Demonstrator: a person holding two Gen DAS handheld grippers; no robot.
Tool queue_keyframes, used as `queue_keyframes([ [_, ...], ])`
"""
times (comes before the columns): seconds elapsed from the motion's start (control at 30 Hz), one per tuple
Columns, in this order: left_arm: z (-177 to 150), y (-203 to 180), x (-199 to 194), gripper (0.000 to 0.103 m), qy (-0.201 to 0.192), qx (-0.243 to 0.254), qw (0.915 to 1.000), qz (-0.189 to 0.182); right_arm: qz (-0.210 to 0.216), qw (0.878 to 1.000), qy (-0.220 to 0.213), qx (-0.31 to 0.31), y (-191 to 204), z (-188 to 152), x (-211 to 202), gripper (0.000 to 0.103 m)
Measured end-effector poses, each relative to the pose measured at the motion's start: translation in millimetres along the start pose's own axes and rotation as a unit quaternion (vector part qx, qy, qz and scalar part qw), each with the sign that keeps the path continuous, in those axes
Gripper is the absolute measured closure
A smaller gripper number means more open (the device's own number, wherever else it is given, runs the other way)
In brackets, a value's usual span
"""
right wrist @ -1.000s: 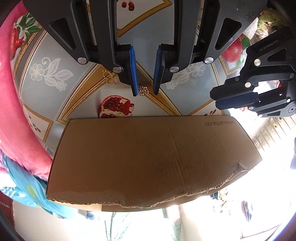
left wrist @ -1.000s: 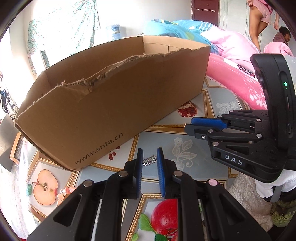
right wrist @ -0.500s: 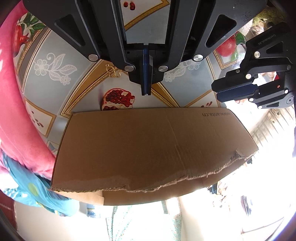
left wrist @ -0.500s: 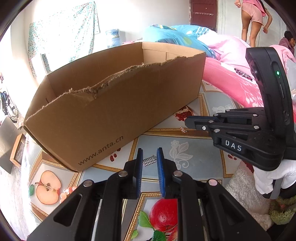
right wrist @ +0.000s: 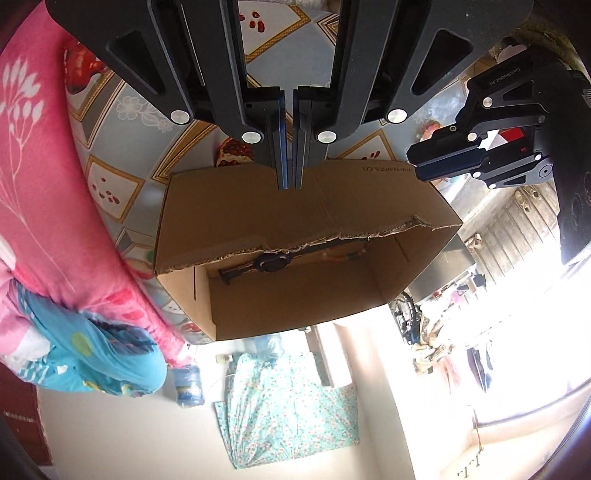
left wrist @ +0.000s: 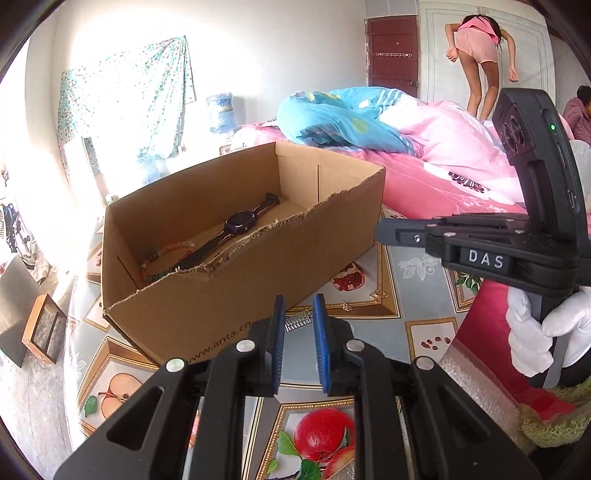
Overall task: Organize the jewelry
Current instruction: 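Carry the silver spring and gold charm over the box with both grippers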
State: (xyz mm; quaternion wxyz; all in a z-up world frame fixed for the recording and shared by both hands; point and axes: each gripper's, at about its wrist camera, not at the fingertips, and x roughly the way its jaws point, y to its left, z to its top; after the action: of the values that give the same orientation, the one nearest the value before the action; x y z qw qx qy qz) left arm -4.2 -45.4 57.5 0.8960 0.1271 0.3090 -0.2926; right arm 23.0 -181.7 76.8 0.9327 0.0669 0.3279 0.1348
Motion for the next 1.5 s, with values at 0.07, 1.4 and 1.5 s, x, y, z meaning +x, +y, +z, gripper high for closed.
queue_keyframes([
  [0.07, 2, -4, 3, 0.089, 0.004, 0.000, 1.0000, 0.000, 0.003, 1.000, 0.029, -0.003, -1, -9, 17, 0.083],
  [1.4, -7, 5, 6, 0.089, 0.003, -0.025, 0.9997, 0.000, -0.016, 1.000, 0.004, -0.011, -14, -14, -7, 0.103],
  [1.5, 6, 9, -4, 0.089, -0.016, -0.026, 0.9995, -0.007, -0.004, 1.000, -0.020, -0.018, -8, -2, -19, 0.103],
])
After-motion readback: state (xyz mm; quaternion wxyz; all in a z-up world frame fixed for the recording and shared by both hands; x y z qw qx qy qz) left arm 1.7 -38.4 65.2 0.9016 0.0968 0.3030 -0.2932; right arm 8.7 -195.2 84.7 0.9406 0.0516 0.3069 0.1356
